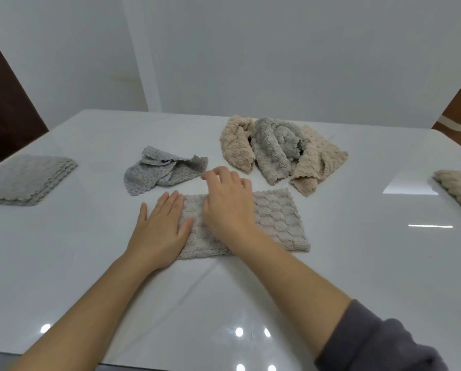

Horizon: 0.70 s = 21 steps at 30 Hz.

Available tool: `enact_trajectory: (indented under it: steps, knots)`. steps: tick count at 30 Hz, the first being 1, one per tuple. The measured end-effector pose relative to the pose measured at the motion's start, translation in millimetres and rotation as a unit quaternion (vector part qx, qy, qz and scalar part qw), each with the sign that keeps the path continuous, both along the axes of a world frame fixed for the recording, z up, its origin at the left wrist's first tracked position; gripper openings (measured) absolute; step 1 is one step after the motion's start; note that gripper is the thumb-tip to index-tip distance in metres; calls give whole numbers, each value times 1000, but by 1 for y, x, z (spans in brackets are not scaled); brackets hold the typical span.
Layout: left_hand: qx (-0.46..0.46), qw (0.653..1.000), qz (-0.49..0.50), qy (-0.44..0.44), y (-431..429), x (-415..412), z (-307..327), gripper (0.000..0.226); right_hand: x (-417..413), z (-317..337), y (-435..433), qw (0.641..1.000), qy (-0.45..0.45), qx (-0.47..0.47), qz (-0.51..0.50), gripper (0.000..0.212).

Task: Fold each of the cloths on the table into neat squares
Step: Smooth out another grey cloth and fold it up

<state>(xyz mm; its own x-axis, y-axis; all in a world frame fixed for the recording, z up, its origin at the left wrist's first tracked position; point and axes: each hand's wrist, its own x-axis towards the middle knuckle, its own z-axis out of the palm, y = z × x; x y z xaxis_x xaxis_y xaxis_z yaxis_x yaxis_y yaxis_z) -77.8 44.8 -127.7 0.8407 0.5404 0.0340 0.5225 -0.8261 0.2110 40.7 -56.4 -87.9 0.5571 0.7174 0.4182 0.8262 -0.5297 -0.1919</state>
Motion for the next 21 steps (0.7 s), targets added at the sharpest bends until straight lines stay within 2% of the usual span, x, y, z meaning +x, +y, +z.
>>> enact_trajectory:
  steps: [5,8,16,21]
  knots:
    - [1,1000,7,-8,3,-1,-2,82,-13,-25,9,1000,-7,2,-10,46]
    - [3,1000,7,0,1,0,-2,64,-10,-28,4,1000,-17,13,-7,33]
    - [-4,1000,10,6,-1,-1,1,77,8,-26,-21,999,-28,-15,-22,39]
    - [0,1000,9,8,-1,-2,1,63,27,-24,-42,998,-13,-49,-35,56]
